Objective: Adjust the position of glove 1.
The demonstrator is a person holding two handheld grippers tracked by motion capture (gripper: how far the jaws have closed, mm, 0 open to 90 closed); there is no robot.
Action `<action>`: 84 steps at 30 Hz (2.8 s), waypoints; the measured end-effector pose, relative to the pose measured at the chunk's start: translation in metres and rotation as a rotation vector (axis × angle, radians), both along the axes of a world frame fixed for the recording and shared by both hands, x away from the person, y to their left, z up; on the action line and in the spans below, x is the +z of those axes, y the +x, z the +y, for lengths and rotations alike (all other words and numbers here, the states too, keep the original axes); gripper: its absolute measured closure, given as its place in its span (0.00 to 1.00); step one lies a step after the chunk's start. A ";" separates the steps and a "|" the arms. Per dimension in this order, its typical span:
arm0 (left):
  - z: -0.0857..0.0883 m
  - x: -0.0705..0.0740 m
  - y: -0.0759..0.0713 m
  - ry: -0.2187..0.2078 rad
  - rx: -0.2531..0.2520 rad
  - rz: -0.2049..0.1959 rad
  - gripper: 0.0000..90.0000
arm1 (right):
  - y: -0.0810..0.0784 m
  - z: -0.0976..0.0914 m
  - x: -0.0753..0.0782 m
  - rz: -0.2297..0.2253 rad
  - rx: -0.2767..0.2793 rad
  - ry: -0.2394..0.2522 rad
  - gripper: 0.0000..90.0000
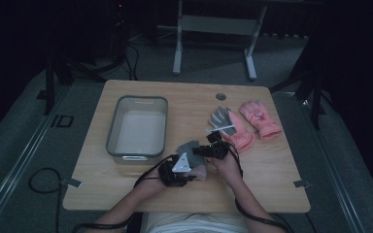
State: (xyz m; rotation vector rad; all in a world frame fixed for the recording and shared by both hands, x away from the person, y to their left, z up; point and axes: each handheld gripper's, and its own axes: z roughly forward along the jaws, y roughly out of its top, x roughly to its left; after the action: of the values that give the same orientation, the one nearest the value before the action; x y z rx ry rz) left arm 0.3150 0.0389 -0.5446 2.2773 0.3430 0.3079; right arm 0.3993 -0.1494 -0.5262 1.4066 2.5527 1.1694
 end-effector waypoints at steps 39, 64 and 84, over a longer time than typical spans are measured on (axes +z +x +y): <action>0.028 0.102 0.034 0.130 -0.085 -0.115 0.75 | 0.015 0.013 0.085 -0.172 -0.001 0.088 0.83; 0.097 0.120 0.055 0.204 -0.004 -0.109 0.75 | 0.042 0.093 0.103 -0.227 0.075 0.081 0.83; 0.172 0.108 0.061 0.252 0.074 -0.055 0.75 | 0.048 0.176 0.093 -0.246 0.170 0.092 0.83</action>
State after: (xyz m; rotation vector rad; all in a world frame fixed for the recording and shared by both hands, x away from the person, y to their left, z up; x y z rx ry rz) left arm 0.3761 0.2112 -0.4370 2.5007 0.3779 0.4740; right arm 0.4473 0.0267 -0.4331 1.0002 2.5120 1.4026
